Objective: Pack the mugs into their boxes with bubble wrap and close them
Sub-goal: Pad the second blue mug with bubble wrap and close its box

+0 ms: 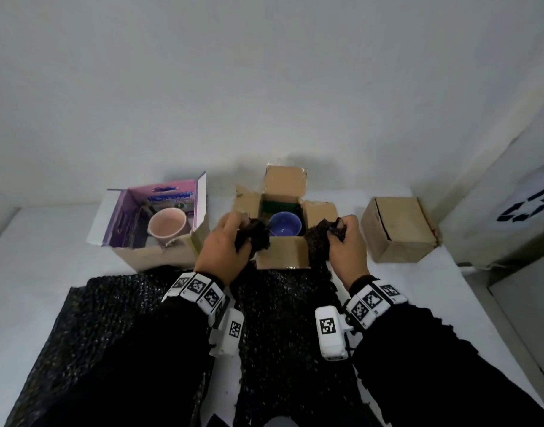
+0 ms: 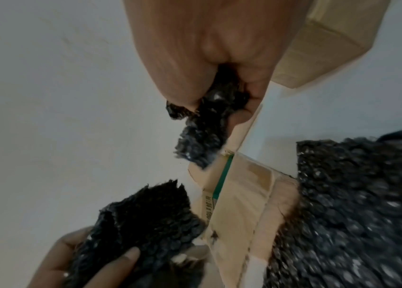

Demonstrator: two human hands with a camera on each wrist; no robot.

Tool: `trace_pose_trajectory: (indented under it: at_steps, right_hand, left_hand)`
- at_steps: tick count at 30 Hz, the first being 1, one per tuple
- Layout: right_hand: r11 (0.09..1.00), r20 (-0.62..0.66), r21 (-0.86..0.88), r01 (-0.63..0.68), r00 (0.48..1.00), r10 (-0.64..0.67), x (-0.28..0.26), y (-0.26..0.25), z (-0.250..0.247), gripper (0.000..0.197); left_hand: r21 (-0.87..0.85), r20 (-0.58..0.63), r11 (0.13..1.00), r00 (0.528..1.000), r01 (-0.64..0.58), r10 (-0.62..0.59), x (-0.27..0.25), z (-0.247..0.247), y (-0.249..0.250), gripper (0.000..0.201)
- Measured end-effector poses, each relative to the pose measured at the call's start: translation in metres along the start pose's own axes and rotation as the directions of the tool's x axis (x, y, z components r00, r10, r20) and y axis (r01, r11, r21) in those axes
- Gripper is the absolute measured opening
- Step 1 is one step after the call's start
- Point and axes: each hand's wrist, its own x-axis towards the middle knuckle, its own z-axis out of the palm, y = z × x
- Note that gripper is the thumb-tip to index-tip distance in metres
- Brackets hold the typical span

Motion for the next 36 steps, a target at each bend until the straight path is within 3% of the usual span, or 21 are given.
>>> trace_pose_trajectory:
  at_steps: [3,6,11,15,18,23,25,28,29,31,33,36]
  right_hand:
    - [1.0,0.047,-0.01,0.029,0.998,-0.029,0.017,-0.009,0.003,0.035]
    - [0.999,0.002,0.043,-0.005,1.0,0.005,0.038,-0.019,0.01,0.034]
    - [0.982,-0.044,0.166,-0.086,0.995,0.094,0.067,-0.03,0.024,0.007]
    - [0.969,-0.052,0.241,-0.052,0.997,0.066,0.084,-0.03,0.039,0.021]
    - [0.997,-0.045,0.042,0.068,0.997,-0.066,0.09,-0.025,0.051,0.024]
    - [0.943,0.106,-0.19,0.274,0.96,-0.257,0.093,0.0,0.069,0.019]
    - [0.895,0.142,-0.294,0.336,0.941,-0.306,0.092,0.009,0.072,0.019]
    - [0.729,0.186,-0.526,0.439,0.895,-0.405,0.092,0.011,0.073,0.013]
    - [0.687,0.217,-0.57,0.45,0.889,-0.403,0.092,0.01,0.072,0.01]
    - [0.62,0.31,-0.625,0.475,0.879,-0.362,0.091,0.011,0.068,0.021]
    - [0.547,0.397,-0.665,0.509,0.861,-0.318,0.091,0.012,0.062,0.031]
    - [0.463,0.444,-0.715,0.523,0.852,-0.276,0.097,0.005,0.06,0.023]
  left_hand:
    - [-0.011,-0.106,1.0,0.994,-0.003,0.001,0.031,-0.003,0.0,0.031]
    - [-0.019,-0.094,1.0,0.996,0.008,-0.01,0.059,0.007,-0.002,0.028]
    - [0.027,0.084,0.996,0.993,-0.08,0.077,0.083,0.039,-0.008,0.04]
    - [0.144,0.238,0.985,0.969,-0.097,0.06,0.095,0.059,-0.018,0.047]
    - [0.273,0.331,0.96,0.943,-0.059,-0.037,0.106,0.069,-0.03,0.053]
    - [0.452,0.352,0.856,0.932,-0.251,0.087,0.113,0.077,-0.041,0.033]
    - [0.45,0.428,0.851,0.902,-0.271,0.061,0.113,0.083,-0.047,0.034]
    - [0.452,0.431,0.845,0.899,-0.286,0.073,0.112,0.086,-0.049,0.029]
    - [0.481,0.416,0.819,0.904,-0.313,0.101,0.112,0.087,-0.049,0.024]
    - [0.562,0.351,0.761,0.926,-0.326,0.137,0.111,0.088,-0.047,0.014]
    - [0.606,0.281,0.746,0.952,-0.276,0.124,0.11,0.088,-0.045,0.017]
    - [0.622,0.296,0.745,0.953,-0.242,0.062,0.112,0.091,-0.043,0.023]
